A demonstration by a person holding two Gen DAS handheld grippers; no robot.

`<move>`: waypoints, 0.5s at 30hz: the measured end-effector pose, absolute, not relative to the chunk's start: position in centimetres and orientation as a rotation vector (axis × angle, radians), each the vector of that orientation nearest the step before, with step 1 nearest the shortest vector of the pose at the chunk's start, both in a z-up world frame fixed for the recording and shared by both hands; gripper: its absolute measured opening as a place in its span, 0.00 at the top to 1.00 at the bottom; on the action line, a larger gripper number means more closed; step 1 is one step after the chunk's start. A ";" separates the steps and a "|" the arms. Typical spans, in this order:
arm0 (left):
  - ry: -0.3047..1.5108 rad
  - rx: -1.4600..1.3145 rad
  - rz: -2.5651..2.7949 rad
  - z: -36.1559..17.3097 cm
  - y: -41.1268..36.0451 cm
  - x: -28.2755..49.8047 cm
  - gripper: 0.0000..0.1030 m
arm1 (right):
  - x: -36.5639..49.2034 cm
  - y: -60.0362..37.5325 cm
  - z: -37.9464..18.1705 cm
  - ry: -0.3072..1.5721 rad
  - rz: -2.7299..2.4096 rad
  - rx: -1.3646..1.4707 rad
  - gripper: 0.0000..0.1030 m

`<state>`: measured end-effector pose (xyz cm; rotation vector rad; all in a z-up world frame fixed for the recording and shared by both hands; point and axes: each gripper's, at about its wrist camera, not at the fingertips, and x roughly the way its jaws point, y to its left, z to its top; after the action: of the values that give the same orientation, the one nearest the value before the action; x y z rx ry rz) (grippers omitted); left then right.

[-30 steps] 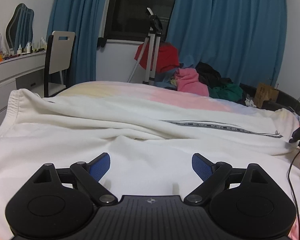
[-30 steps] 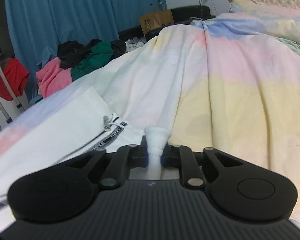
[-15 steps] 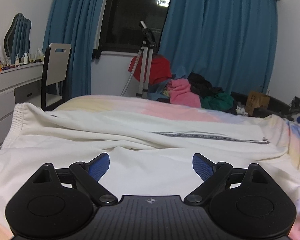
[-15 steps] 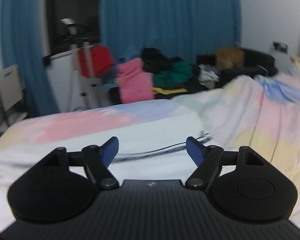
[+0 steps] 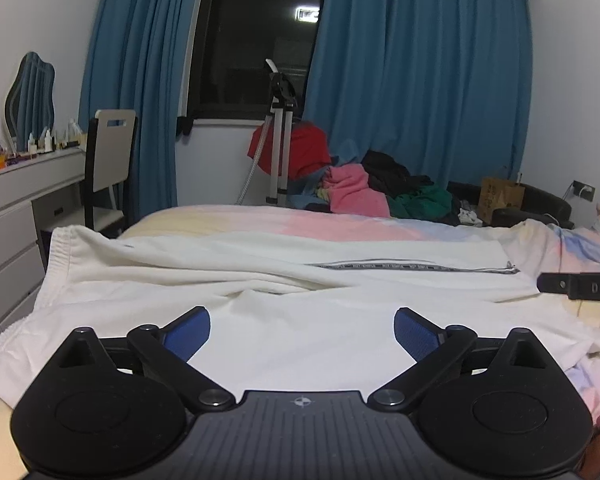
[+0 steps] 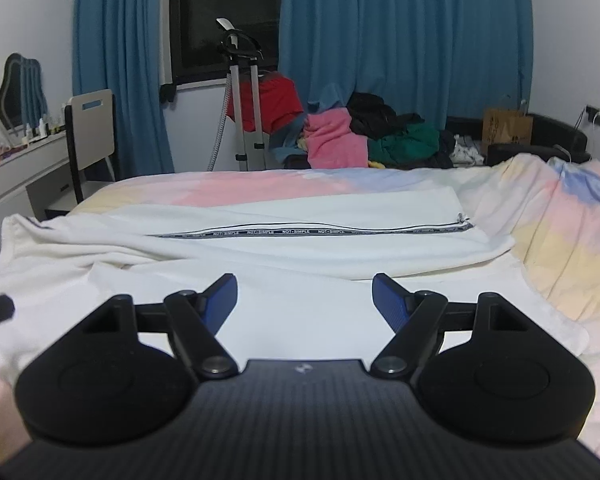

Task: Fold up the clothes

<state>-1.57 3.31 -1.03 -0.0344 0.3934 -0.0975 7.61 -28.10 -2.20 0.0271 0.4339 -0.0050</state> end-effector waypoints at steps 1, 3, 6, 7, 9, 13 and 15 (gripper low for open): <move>0.395 -0.041 -0.097 -1.1 3.4 -1.5 0.02 | 7.5 -28.2 -2.3 0.427 -0.010 0.024 0.26; 0.406 -0.059 -0.091 -1.6 3.5 -1.0 0.01 | 7.9 -28.7 -2.6 0.426 -0.021 0.025 0.26; 0.450 -0.082 -0.073 -3.0 3.9 0.6 0.01 | 8.9 -29.3 -3.0 0.441 -0.039 0.033 0.26; 0.471 -0.089 -0.059 -3.6 4.2 1.3 0.01 | 9.0 -29.5 -3.2 0.446 -0.041 0.040 0.26; 0.502 -0.106 -0.033 -4.4 4.6 2.1 0.01 | 9.2 -29.7 -3.4 0.456 -0.043 0.059 0.26; 0.555 -0.171 -0.001 -5.2 6.0 3.1 0.01 | 9.3 -30.2 -3.6 0.466 -0.051 0.084 0.26; 0.582 -0.208 0.017 -5.4 7.0 3.4 0.01 | 9.2 -30.3 -3.7 0.471 -0.052 0.094 0.26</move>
<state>3.41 6.96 -5.40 -0.2081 0.5822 0.0166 9.21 -30.32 -3.75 0.0941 0.4710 -0.0523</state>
